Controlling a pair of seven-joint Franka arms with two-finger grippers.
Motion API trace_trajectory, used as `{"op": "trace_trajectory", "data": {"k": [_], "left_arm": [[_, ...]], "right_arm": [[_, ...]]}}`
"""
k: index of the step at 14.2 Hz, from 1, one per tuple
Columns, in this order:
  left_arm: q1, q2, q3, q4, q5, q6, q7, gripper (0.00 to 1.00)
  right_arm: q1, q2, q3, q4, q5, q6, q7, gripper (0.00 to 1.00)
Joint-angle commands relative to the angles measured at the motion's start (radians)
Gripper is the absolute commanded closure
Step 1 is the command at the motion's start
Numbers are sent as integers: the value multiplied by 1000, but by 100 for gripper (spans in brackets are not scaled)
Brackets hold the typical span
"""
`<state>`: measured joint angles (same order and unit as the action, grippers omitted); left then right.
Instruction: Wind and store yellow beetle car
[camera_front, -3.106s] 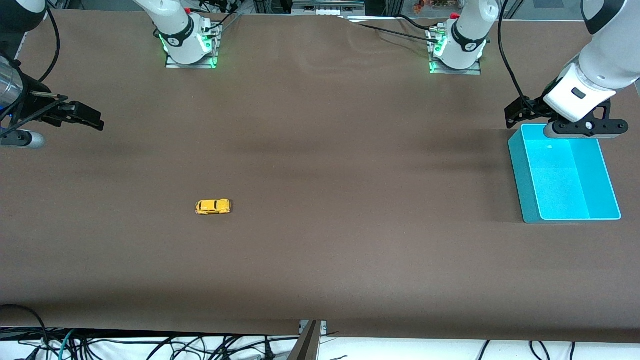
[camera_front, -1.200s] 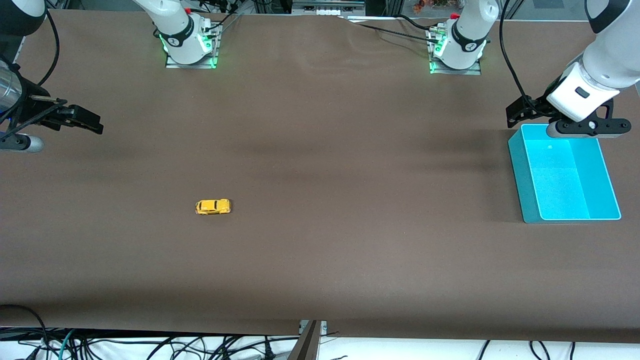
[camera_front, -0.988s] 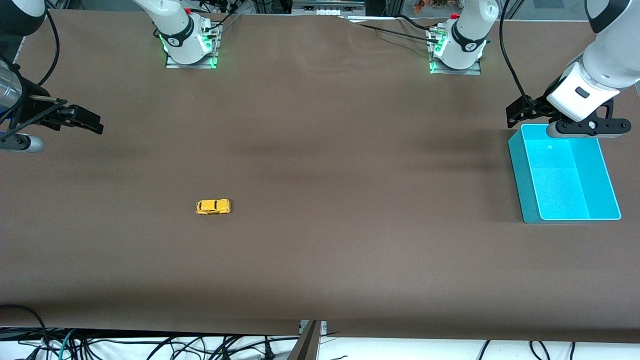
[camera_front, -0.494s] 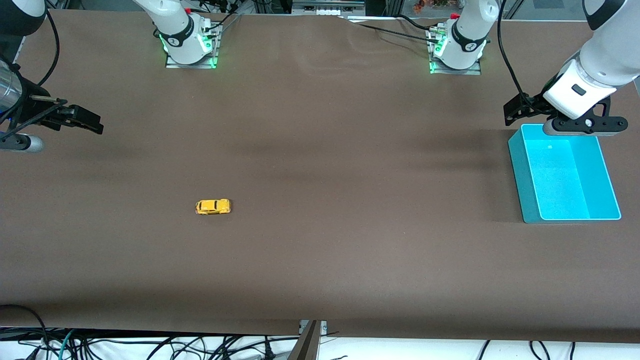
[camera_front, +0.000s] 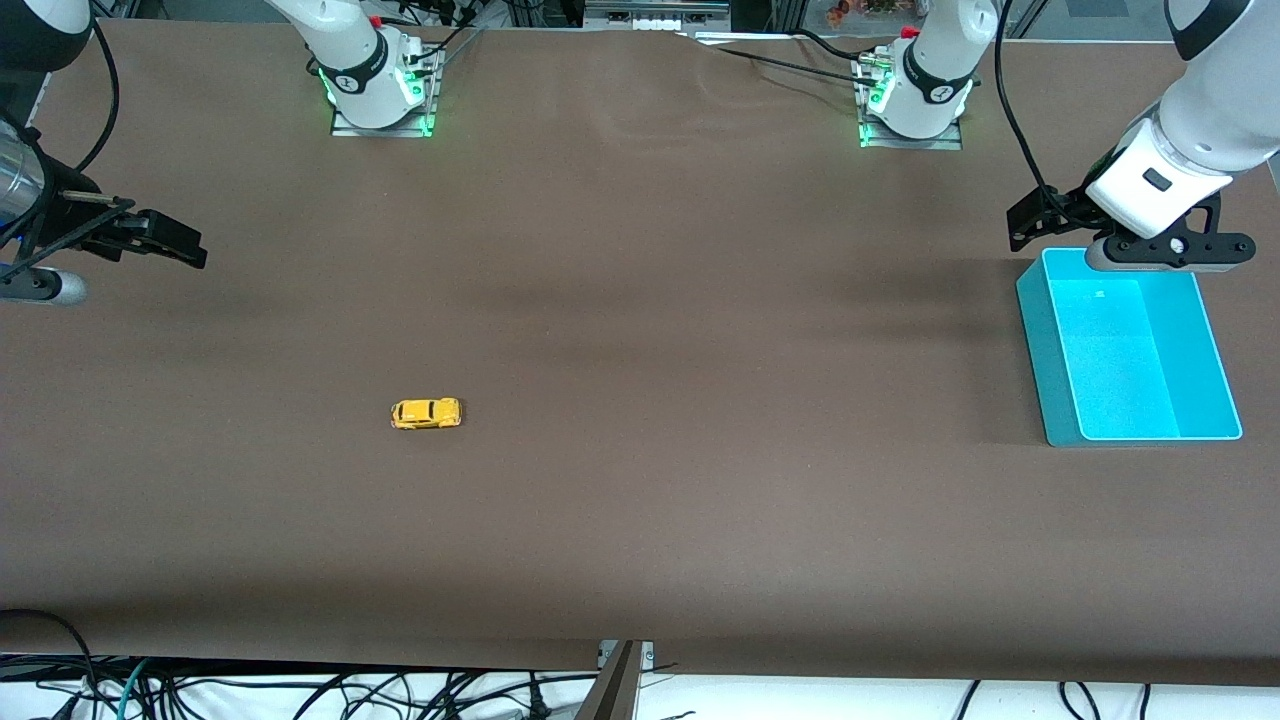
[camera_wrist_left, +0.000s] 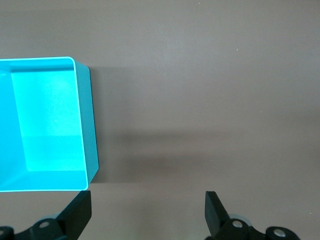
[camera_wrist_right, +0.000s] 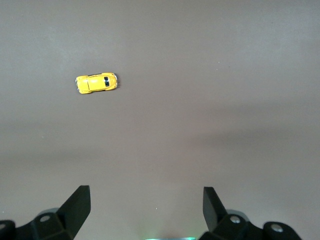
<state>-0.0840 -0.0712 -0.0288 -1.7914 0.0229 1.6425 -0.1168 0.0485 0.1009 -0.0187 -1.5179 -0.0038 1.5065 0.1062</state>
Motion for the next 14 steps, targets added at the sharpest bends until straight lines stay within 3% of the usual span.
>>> {"op": "trace_trajectory", "data": {"k": [1, 4, 10, 14], "left_arm": [[4, 1, -3, 20, -15, -24, -7, 0], [4, -1, -3, 20, -15, -24, -6, 0], [4, 1, -3, 18, -15, -24, -12, 0], [3, 1, -5, 20, -14, -24, -14, 0]], "right_arm": [[-7, 13, 8, 28, -7, -9, -11, 1], [-2, 26, 13, 18, -2, -17, -185, 1], [82, 88, 14, -5, -12, -44, -246, 1], [123, 138, 14, -30, -24, 4, -651, 1]]}}
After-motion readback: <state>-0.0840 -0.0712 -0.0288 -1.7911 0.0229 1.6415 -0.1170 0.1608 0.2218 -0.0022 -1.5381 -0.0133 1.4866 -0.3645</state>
